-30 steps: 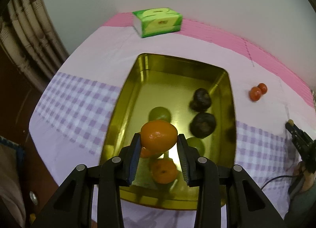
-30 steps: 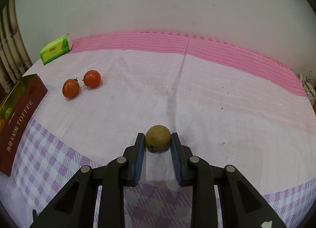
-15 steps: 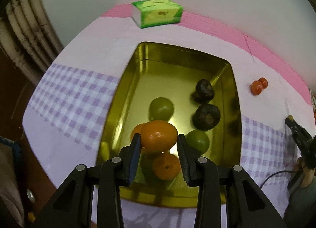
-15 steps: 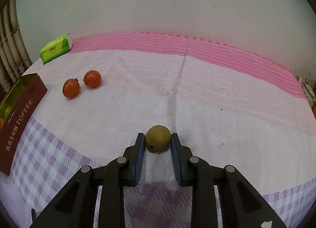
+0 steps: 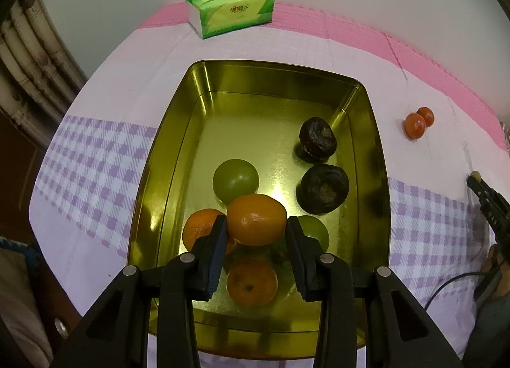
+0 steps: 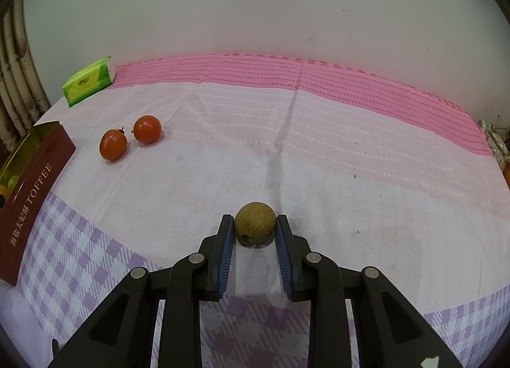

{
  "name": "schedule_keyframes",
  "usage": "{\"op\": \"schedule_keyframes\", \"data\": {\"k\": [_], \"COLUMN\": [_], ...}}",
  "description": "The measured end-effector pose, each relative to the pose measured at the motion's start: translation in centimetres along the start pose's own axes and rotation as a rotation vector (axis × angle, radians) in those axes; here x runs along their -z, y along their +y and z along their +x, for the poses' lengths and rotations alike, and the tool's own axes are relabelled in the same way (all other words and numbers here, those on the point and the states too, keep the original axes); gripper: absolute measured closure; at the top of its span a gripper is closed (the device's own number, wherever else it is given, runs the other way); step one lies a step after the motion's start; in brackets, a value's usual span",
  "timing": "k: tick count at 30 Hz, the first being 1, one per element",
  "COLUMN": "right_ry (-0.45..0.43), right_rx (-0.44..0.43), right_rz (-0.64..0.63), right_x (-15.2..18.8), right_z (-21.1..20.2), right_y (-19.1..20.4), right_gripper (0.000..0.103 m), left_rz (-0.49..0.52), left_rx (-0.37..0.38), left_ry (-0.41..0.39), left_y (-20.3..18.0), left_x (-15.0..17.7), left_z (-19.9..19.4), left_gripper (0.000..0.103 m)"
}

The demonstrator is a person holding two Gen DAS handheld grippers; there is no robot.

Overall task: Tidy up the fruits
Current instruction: 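Carry the yellow-orange fruit into the gold tin with the left gripper and release, then carry the small brown fruit into the gold tin with the right gripper and release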

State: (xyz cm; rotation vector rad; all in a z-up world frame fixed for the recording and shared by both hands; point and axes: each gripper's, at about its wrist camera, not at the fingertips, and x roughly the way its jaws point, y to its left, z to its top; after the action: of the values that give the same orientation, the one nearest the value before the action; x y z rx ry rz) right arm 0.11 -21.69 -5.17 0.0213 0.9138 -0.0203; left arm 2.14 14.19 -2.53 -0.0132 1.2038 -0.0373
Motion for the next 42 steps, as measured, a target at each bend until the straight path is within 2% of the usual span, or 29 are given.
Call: {"op": "schedule_keyframes", "data": {"k": [8,13,17,22,24,28,34,39,42], "right_ry": [0.003,0.002,0.002,0.005,0.005,0.004,0.005,0.005,-0.010], "right_rx": [0.002,0.007,0.014,0.018,0.013,0.010,0.024,0.036,0.006], "right_rz": [-0.001,-0.005,-0.009,-0.017,-0.017,-0.008,-0.013,-0.014,-0.014], "right_x": [-0.1,0.0,0.1,0.1,0.2,0.2,0.3,0.0,-0.9], "right_z": [0.1,0.1,0.1,0.1,0.1,0.0,-0.3,-0.8,-2.2], "right_y": [-0.1,0.0,0.2,0.5,0.5,0.2,0.3,0.9,1.6], "right_gripper": [0.079,0.079,0.079,0.079,0.079,0.079,0.079,0.079,0.079], "left_rz": [0.007,0.012,0.027,0.015,0.011,0.005,-0.024,-0.072,-0.104], "left_rx": [-0.009,-0.008,-0.025,-0.012,0.014,0.045,0.028,-0.022,-0.049], "left_ry": [0.008,0.007,-0.001,-0.002,-0.012,-0.052,-0.100,-0.220,-0.264], "left_y": [-0.2,-0.2,-0.3,0.1,0.3,0.8,2.4,4.1,4.9], "left_x": [-0.1,0.0,0.3,0.5,0.5,1.0,1.4,2.0,2.1], "left_z": [0.1,0.0,-0.3,-0.5,-0.9,-2.4,-4.4,-6.6,-7.3], "left_gripper": [0.061,0.050,0.045,0.041,0.037,0.031,0.030,0.028,0.027]}}
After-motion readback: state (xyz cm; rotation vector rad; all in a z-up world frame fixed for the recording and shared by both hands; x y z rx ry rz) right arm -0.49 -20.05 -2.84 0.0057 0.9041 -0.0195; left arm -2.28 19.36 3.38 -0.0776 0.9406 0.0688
